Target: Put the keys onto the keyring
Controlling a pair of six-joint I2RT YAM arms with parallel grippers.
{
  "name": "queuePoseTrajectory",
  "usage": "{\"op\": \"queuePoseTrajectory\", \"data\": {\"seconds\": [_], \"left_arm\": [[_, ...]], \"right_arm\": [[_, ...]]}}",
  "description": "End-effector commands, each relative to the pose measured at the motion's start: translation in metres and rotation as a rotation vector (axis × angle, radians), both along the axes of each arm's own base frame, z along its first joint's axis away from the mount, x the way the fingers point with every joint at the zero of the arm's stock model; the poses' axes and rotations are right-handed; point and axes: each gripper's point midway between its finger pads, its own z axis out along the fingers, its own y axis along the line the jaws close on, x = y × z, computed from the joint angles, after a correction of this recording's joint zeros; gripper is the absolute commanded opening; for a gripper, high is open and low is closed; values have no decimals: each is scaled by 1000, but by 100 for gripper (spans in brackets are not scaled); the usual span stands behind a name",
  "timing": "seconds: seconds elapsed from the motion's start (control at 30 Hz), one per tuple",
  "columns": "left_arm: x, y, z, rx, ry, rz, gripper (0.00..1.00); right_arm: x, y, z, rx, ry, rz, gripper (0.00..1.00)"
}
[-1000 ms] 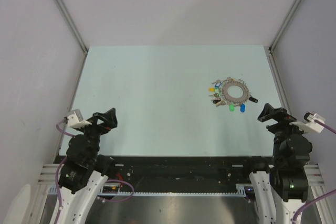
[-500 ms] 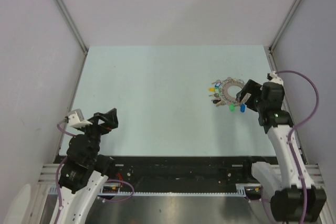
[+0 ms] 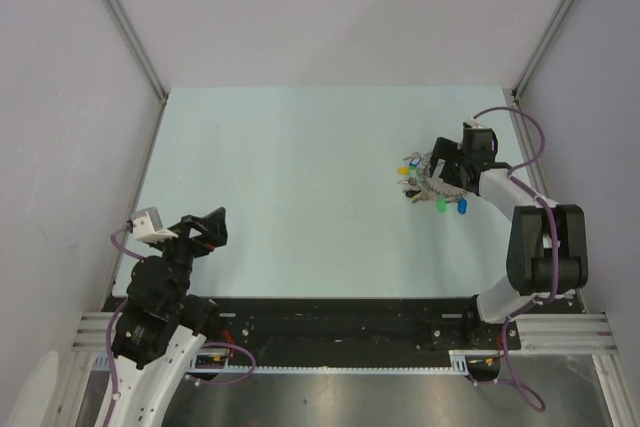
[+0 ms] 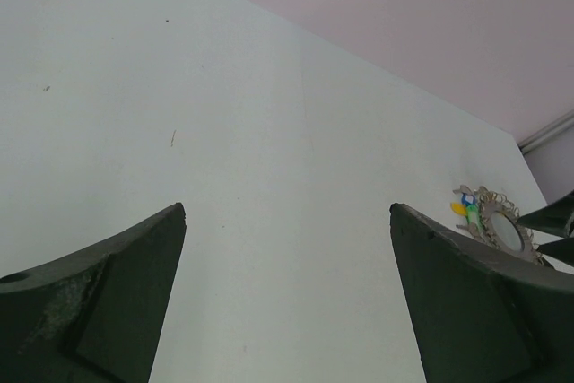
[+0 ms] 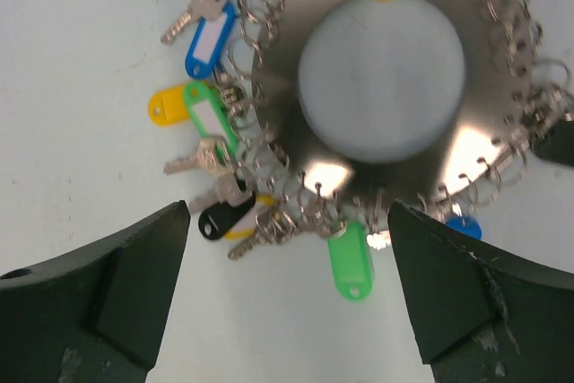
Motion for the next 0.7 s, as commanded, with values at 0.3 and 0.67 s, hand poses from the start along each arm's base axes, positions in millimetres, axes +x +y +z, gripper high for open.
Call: {"op": "queuePoseTrajectory", "data": {"seconds": [0.3,0.67], "left_arm": [[-18,1,31,-42,-162,-33,100],[-19,0,31,-42,-161,-43,100]], "right_arm": [[45,15,-32,-39,48,106,98],[-15,79,-59,-102,243,186,98]]}}
